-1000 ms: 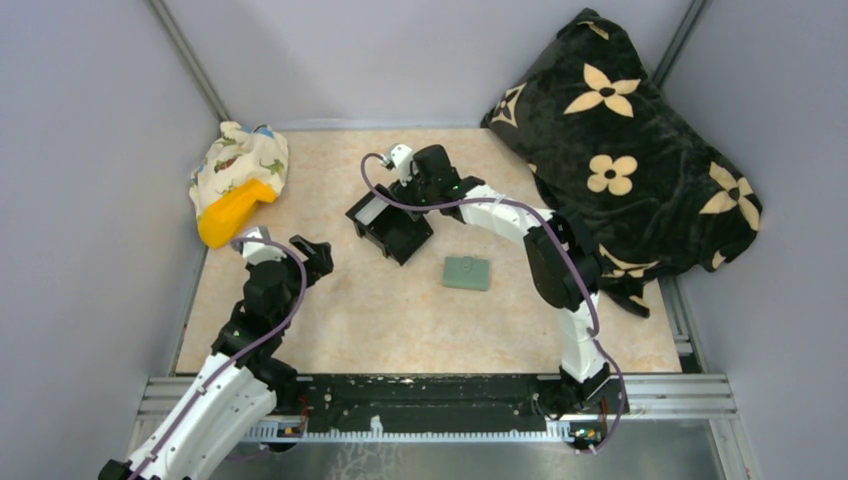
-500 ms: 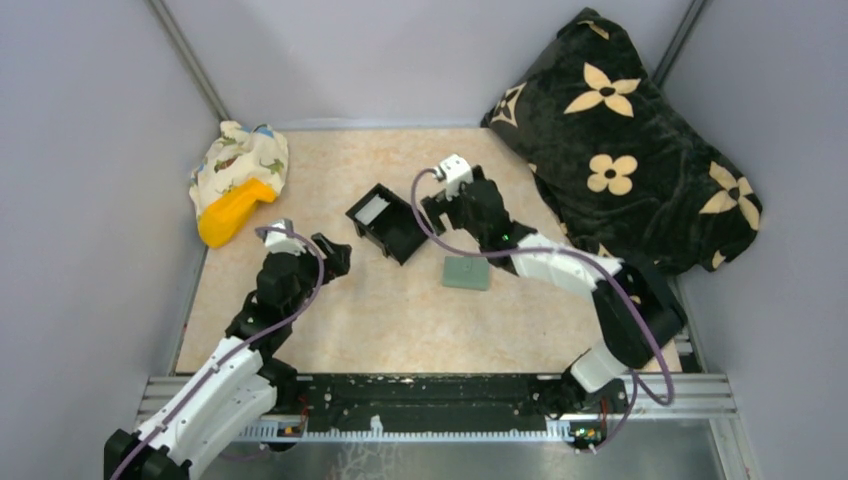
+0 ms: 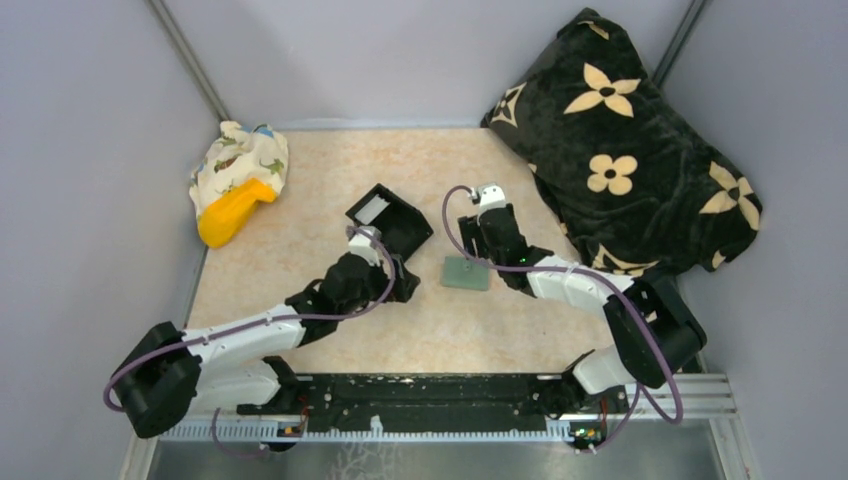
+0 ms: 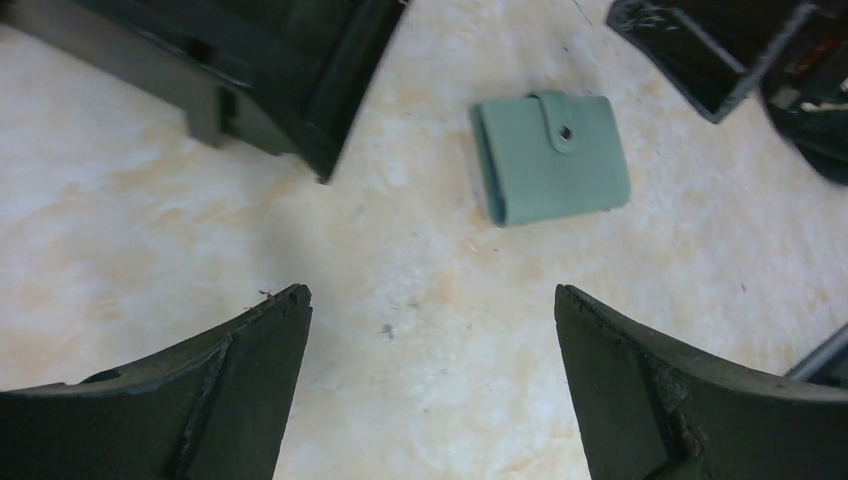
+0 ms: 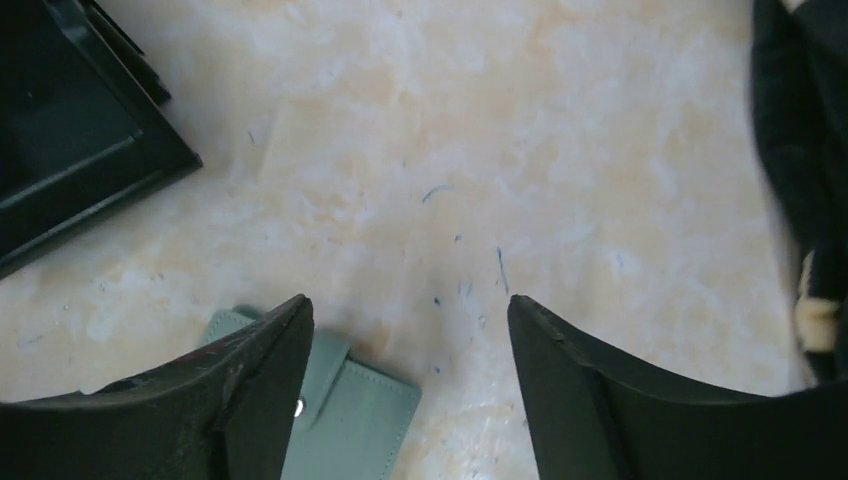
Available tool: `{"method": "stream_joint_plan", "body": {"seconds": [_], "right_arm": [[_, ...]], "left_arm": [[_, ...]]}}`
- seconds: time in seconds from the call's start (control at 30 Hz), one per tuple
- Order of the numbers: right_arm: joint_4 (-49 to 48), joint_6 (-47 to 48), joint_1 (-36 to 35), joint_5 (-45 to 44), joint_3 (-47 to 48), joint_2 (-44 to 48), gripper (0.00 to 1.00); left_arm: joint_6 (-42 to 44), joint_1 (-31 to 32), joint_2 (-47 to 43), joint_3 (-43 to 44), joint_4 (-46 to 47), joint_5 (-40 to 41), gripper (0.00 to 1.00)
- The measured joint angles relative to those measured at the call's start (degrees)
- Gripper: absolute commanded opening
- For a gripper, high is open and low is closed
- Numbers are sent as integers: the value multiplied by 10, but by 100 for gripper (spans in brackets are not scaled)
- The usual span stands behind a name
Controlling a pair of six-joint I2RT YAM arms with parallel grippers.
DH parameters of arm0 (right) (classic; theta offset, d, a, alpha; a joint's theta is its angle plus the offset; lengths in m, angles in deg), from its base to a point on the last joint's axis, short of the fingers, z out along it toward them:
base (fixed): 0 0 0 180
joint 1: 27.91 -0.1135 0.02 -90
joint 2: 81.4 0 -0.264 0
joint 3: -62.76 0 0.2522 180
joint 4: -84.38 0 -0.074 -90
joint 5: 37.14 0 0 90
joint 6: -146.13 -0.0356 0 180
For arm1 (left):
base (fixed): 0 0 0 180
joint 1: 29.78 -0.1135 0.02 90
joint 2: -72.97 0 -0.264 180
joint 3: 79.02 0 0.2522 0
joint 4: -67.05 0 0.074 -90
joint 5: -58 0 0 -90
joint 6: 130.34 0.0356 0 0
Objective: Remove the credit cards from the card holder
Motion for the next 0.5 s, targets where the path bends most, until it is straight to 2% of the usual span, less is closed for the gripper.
{"method": "stream_joint_plan", "body": {"seconds": [0.07,0.13,0.4,0.5], "right_arm": [[11,-10,0,0,-13,0,43],[20,-24,0,-2,-21,0,34],[25,-51,12,0,-23,-2,26],[16,-57,12,9,-33,-7,18]], "left_arm": [[-3,30,23,9,13,4,96],[-5,44,38,15,20,6,96],[-4,58,60,24,25,17,97],[-3,59,58,24,24,17,98]]}}
